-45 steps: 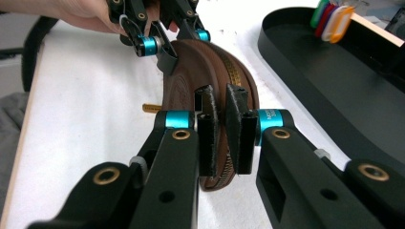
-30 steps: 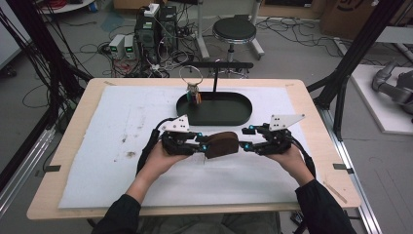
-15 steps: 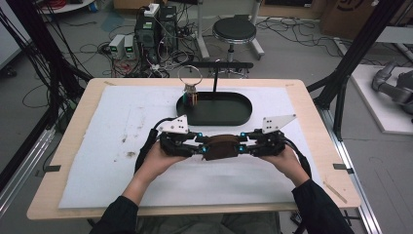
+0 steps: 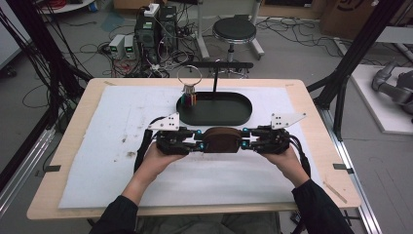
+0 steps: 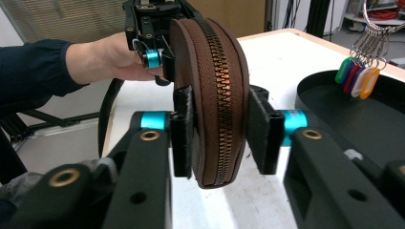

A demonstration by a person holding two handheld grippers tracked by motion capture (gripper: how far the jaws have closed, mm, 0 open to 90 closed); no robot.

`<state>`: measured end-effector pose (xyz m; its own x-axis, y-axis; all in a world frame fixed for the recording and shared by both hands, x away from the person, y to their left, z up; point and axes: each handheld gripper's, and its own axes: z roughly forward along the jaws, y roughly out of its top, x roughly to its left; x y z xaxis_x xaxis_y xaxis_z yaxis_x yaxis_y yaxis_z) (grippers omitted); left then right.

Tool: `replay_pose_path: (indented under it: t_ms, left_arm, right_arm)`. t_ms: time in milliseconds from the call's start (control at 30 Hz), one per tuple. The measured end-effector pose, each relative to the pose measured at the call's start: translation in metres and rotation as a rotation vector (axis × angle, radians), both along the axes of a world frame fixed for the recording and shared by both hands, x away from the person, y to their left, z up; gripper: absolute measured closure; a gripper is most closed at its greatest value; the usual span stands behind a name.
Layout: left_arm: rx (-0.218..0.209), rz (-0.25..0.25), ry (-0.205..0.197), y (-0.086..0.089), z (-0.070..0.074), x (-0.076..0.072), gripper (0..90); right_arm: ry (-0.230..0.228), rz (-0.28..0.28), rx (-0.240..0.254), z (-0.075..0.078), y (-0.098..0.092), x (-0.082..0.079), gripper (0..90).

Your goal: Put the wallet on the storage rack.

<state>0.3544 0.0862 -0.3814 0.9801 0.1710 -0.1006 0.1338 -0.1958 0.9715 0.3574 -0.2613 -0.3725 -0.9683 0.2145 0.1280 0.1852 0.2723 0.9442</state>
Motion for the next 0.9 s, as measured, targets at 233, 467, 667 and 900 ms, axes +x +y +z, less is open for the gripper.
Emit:
replay_pose_path:
  t_ms: [233, 467, 667, 900]
  left_arm:
    - [-0.026, -0.013, 0.003, 0.001, -0.001, 0.001, 69.7]
    - [-0.049, -0.003, 0.007, 0.002, -0.001, 0.001, 67.9]
    - [-0.04, 0.066, 0.02, 0.005, 0.0, 0.001, 49.6]
    - [0.01, 0.178, 0.002, 0.02, 0.006, -0.003, 36.9]
  right_arm:
    - [0.002, -0.021, -0.026, -0.002, 0.003, 0.001, 59.8]
    - [-0.016, -0.017, -0.016, 0.001, 0.002, 0.0, 66.8]
    - [-0.033, -0.039, -0.031, 0.002, 0.004, -0.001, 69.1]
    - [-0.052, -0.116, -0.04, 0.002, 0.003, 0.002, 69.2]
